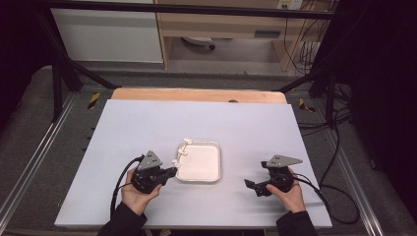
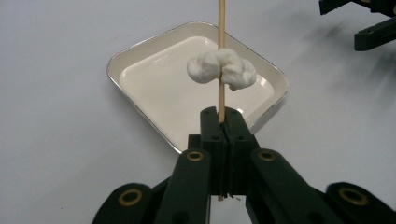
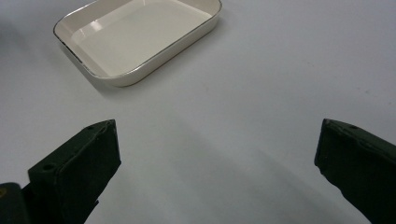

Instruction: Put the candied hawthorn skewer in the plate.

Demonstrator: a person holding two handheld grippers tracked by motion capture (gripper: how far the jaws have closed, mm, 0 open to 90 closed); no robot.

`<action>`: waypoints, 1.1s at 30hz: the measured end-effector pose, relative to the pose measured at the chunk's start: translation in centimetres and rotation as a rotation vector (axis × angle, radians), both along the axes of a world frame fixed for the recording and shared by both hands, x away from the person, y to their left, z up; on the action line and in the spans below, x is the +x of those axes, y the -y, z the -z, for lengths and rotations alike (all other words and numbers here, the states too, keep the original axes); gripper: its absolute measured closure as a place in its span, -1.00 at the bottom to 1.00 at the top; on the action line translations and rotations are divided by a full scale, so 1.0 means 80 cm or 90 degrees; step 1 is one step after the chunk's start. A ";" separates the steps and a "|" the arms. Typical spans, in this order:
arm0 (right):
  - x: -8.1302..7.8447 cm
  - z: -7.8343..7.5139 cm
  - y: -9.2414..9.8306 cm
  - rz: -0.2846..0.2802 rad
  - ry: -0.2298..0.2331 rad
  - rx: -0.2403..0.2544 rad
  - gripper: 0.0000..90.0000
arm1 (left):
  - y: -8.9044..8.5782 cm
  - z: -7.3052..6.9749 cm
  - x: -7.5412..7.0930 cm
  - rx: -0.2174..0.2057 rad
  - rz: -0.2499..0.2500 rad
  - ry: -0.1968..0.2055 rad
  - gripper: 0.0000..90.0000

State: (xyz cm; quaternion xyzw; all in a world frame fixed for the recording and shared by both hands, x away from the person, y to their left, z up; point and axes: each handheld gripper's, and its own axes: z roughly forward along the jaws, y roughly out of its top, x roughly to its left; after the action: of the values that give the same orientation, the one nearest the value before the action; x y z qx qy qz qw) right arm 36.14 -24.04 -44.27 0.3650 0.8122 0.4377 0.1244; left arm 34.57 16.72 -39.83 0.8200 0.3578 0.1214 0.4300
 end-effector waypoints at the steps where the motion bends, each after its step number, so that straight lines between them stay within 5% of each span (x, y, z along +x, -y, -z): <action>1: -0.001 0.001 0.001 0.003 -0.003 0.002 -0.99 | 0.002 -0.001 0.003 0.004 -0.004 -0.003 0.97; 18: -0.009 0.005 0.016 0.010 -0.003 0.012 -0.99 | 0.038 0.016 0.051 0.057 -0.022 -0.064 0.96; 33: -0.009 0.005 0.018 0.008 -0.004 0.011 -0.99 | 0.071 0.039 0.068 0.114 -0.029 -0.111 0.97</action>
State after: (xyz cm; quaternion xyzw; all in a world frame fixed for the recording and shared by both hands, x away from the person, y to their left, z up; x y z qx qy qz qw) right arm 35.40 -25.48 -44.67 0.3725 0.8065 0.4427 0.1216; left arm 40.03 11.03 -42.95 0.8540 0.4002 0.0912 0.3197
